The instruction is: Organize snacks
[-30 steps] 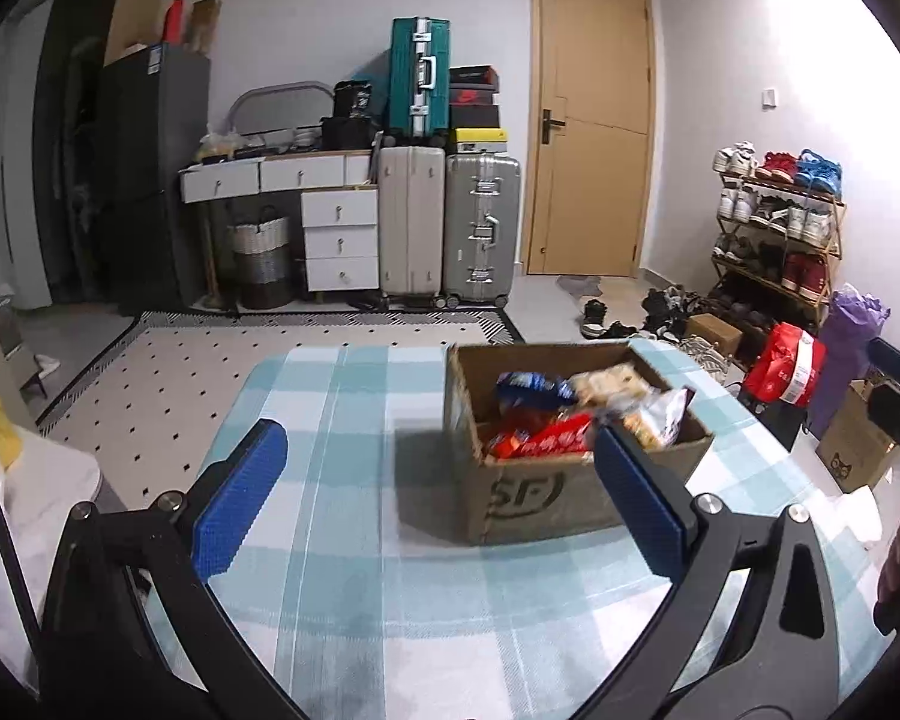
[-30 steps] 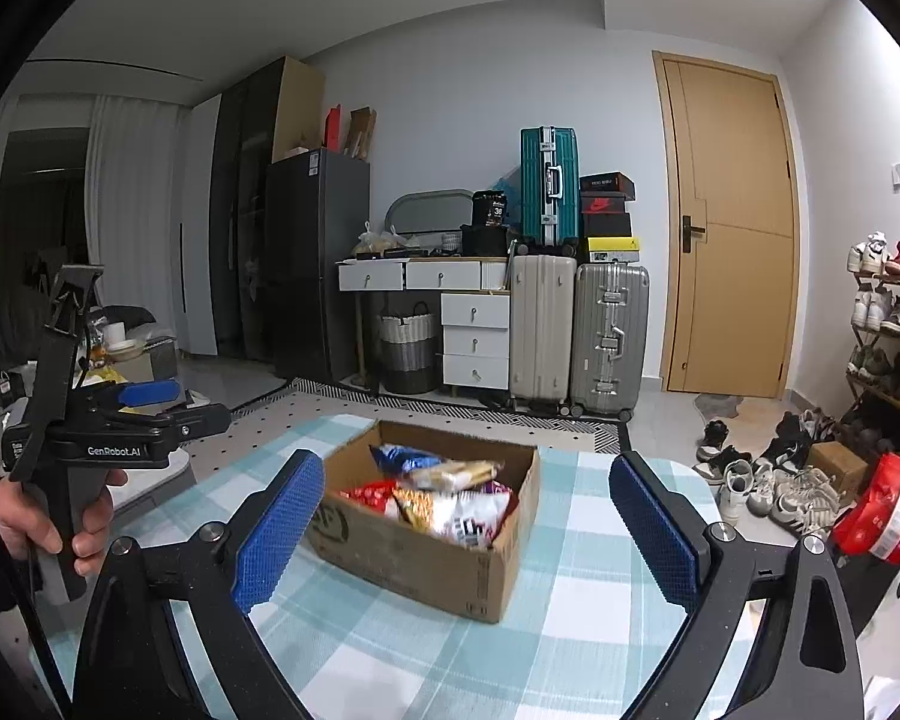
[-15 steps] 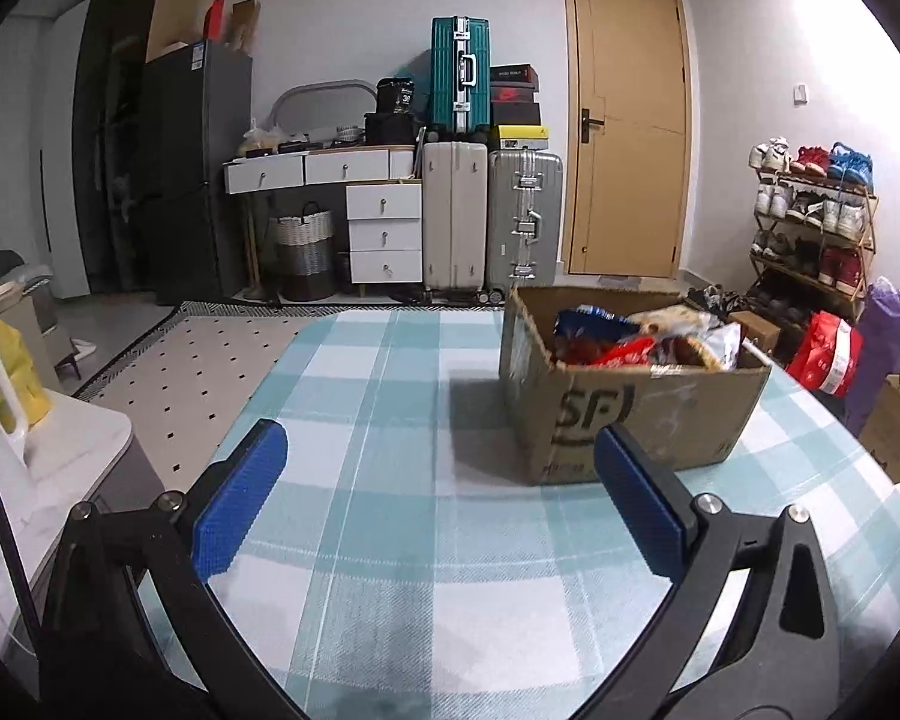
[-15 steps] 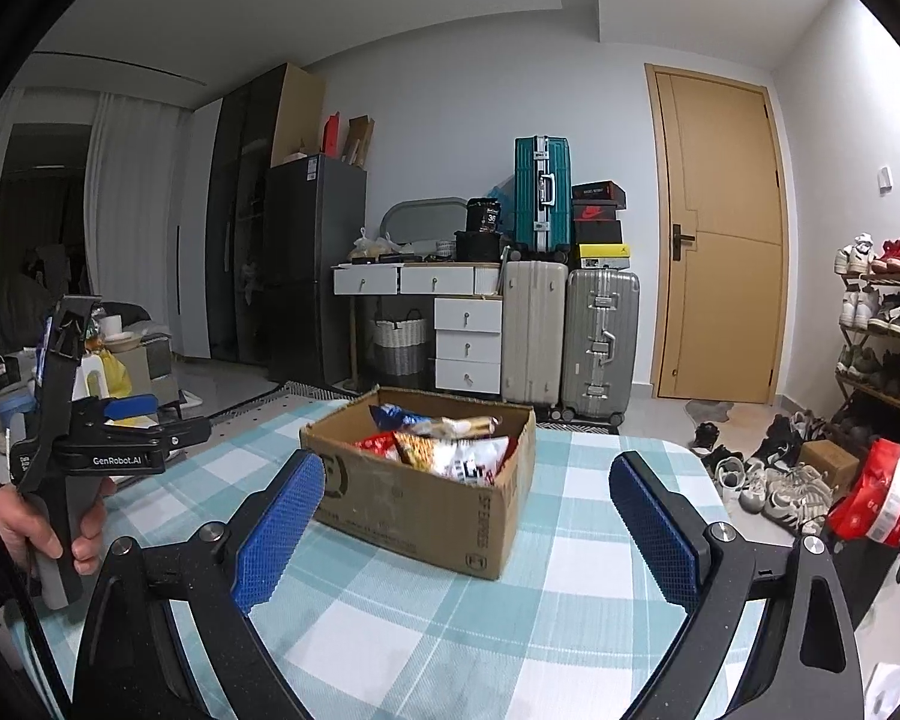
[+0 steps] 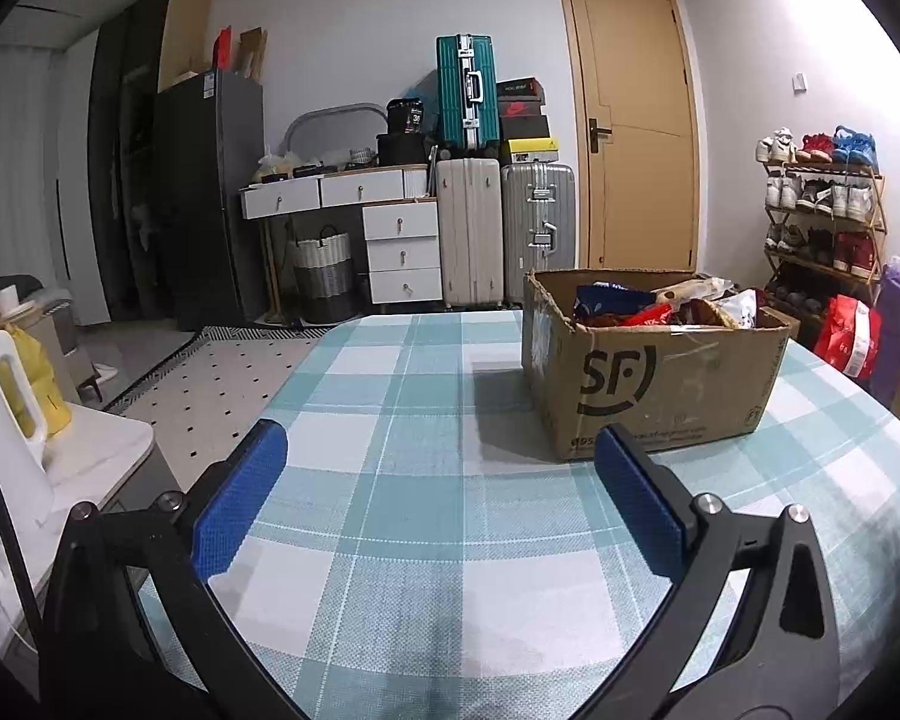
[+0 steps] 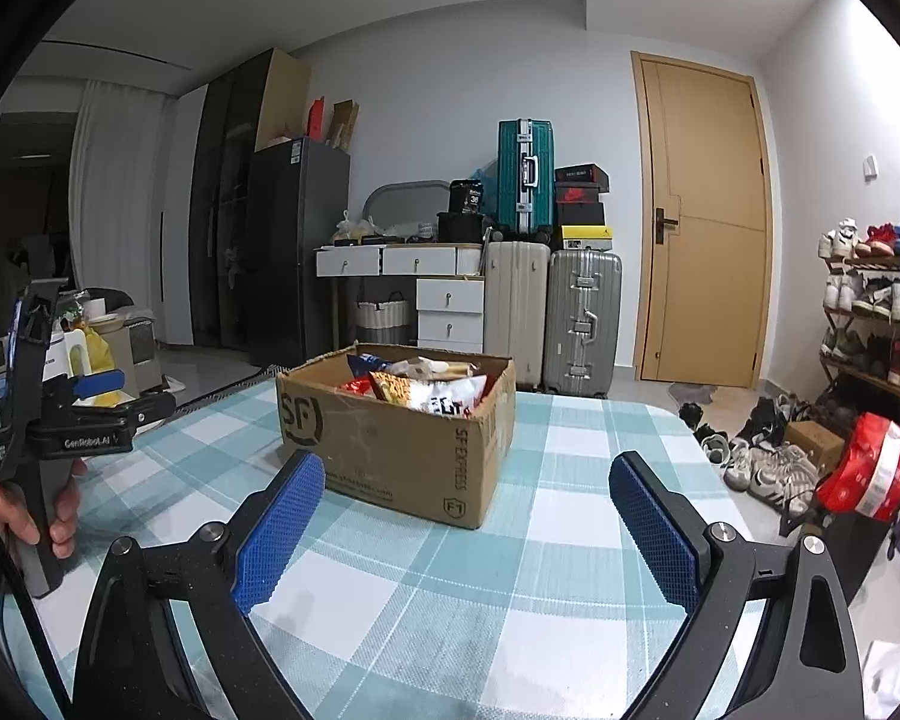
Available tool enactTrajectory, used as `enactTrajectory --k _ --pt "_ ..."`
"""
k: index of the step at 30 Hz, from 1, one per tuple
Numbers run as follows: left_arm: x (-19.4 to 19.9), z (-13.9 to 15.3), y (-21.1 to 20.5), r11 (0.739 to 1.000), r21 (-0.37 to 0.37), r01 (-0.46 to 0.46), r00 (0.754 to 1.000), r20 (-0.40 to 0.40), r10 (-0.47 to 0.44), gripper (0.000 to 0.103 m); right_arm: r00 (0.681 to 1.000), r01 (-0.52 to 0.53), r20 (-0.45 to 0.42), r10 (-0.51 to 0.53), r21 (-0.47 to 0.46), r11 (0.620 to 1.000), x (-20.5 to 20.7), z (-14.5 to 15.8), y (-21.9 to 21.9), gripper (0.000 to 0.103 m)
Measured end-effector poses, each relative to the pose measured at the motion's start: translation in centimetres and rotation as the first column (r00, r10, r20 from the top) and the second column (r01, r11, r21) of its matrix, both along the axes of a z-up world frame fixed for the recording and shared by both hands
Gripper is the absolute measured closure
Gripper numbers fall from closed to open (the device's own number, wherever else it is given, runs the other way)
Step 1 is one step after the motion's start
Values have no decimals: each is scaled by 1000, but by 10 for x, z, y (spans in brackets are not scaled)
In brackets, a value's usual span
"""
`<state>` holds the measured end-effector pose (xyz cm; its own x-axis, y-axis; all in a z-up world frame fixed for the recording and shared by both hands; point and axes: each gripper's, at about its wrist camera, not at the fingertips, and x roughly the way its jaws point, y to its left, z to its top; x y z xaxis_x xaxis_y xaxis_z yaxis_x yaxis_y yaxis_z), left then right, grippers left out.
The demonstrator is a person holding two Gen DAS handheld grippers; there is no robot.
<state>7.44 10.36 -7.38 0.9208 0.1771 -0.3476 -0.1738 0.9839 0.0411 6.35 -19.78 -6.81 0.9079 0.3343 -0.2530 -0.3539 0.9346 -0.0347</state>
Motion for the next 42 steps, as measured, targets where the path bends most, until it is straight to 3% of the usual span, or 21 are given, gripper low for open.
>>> enactTrajectory --k 9,14,42 --pt "-5 0 11 999 -49 -13 1000 8 13 1 997 14 -71 -14 -10 1000 14 -9 -1 4" --pt "-10 2 5 1000 -22 10 999 40 -9 1 998 14 -68 -15 -5 1000 15 -11 -1 1" --pt "-12 0 9 999 -36 -17 998 52 19 1 998 14 -67 -15 -5 1000 17 -13 1 0"
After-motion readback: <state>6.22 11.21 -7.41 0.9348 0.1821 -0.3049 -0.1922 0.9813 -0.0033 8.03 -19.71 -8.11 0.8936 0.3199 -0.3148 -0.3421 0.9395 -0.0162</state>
